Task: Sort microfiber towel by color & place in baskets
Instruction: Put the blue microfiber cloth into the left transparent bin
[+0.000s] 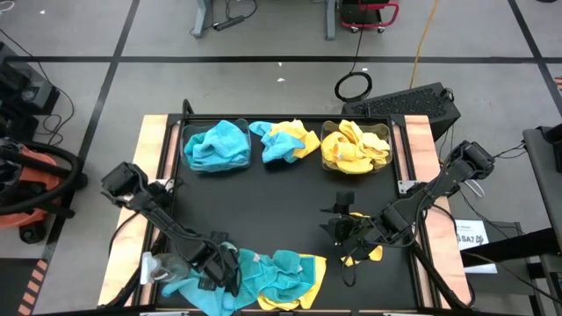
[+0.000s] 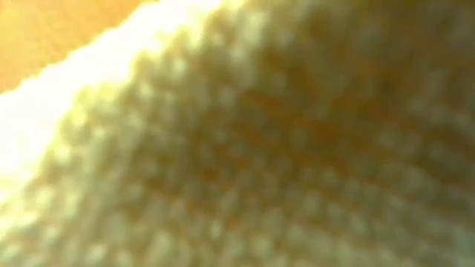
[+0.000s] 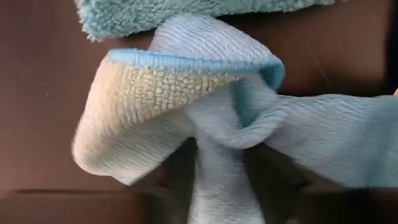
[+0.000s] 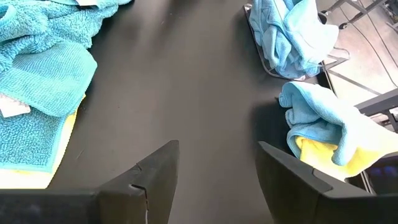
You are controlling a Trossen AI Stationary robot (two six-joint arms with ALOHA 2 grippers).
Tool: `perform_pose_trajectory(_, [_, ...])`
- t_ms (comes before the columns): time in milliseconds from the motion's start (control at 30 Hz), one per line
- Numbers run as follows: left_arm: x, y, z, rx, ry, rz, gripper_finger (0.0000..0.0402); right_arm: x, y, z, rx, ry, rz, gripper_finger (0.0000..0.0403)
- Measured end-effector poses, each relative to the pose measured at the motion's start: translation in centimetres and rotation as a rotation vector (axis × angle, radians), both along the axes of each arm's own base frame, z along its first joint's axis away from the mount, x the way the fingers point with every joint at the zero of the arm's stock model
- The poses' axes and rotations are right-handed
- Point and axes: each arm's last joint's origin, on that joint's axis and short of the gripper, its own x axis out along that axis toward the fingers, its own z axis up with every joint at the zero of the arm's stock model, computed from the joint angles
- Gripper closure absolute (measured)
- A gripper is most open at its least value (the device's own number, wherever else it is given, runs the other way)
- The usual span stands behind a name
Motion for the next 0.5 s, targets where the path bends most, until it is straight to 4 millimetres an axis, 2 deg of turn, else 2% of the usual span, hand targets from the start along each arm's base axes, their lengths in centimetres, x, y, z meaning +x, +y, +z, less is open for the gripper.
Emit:
perform_pose_trajectory(67, [0.1, -0.1, 0.2, 0.001, -0.004, -0.029, 0.0343, 0.0, 0.0, 0.0, -0.002, 0.001, 0.001, 0.0200])
perform_pose_trajectory(133, [0.3, -0.2, 0.5, 0.007, -0.003, -0.051, 0.0383, 0.0, 0.0, 0.0, -0.002, 0.001, 0.002, 0.0200])
perform_pose_trajectory(300, [0.2, 0.4, 2.0, 0.115, -0.006, -0.069, 0.0389, 0.0, 0.0, 0.0, -0.002, 0.001, 0.001, 0.0200])
perform_pose_trajectory(500, [0.2, 1.1, 6.6, 0.158, -0.103, -0.050, 0.0395, 0.0, 0.0, 0.0, 0.003, -0.005, 0.001, 0.0200])
